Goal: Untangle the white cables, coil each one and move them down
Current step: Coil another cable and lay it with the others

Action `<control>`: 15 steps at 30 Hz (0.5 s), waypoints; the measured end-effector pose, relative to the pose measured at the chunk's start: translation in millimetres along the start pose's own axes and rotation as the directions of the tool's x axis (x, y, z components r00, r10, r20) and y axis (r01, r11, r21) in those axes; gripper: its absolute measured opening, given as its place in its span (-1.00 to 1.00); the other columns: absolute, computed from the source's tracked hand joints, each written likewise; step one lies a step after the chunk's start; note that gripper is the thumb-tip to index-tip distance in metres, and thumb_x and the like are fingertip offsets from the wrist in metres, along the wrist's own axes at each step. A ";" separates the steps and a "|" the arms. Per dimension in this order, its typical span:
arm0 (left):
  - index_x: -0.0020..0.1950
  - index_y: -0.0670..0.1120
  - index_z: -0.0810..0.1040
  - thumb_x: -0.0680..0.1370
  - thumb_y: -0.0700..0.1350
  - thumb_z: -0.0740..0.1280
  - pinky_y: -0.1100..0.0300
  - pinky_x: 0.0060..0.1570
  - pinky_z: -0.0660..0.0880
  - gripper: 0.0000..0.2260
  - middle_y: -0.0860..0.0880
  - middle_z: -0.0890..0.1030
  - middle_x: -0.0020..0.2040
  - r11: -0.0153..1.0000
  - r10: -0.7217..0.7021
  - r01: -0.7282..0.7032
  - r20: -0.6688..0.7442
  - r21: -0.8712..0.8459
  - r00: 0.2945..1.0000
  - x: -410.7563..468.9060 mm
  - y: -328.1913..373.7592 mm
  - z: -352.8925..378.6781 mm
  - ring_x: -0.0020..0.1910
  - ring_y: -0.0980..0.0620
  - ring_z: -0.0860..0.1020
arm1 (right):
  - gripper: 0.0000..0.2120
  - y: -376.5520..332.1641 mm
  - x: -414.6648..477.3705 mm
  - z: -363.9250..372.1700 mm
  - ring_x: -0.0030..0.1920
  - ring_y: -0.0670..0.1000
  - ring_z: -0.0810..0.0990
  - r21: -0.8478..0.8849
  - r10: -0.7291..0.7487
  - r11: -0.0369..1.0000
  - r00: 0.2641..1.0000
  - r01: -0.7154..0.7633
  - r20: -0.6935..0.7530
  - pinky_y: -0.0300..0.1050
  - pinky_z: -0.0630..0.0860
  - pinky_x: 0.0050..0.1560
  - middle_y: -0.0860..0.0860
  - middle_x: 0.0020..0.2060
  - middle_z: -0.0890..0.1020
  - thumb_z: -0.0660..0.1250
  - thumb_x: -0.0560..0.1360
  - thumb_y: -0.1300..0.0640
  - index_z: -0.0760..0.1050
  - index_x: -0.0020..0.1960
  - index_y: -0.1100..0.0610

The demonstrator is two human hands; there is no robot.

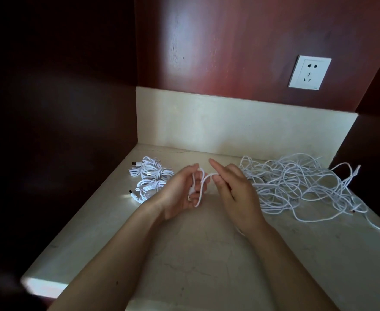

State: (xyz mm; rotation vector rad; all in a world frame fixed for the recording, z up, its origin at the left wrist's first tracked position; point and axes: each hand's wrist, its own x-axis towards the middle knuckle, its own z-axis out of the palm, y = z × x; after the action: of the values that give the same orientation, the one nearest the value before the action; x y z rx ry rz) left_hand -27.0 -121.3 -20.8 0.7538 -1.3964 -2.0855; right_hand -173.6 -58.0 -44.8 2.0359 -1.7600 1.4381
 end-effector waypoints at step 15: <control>-0.23 -0.10 0.47 0.70 0.03 0.03 0.26 -0.49 0.20 -0.59 0.03 0.28 -0.52 0.856 0.254 -0.262 0.079 0.446 0.964 -3.2 -14.7 11.3 -0.53 0.09 0.21 | -0.72 7.0 0.8 0.5 -0.20 -0.11 0.58 0.405 0.250 0.900 0.952 -0.162 -0.174 -0.18 0.46 -0.15 -0.12 -0.22 0.62 0.32 0.55 0.32 0.51 -0.08 -0.07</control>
State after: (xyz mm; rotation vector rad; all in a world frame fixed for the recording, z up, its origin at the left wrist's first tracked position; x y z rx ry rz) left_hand -34.2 -106.8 -30.4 0.6754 -1.9137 -1.5769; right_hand -179.0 -61.2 -47.9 1.7818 -1.7509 2.1377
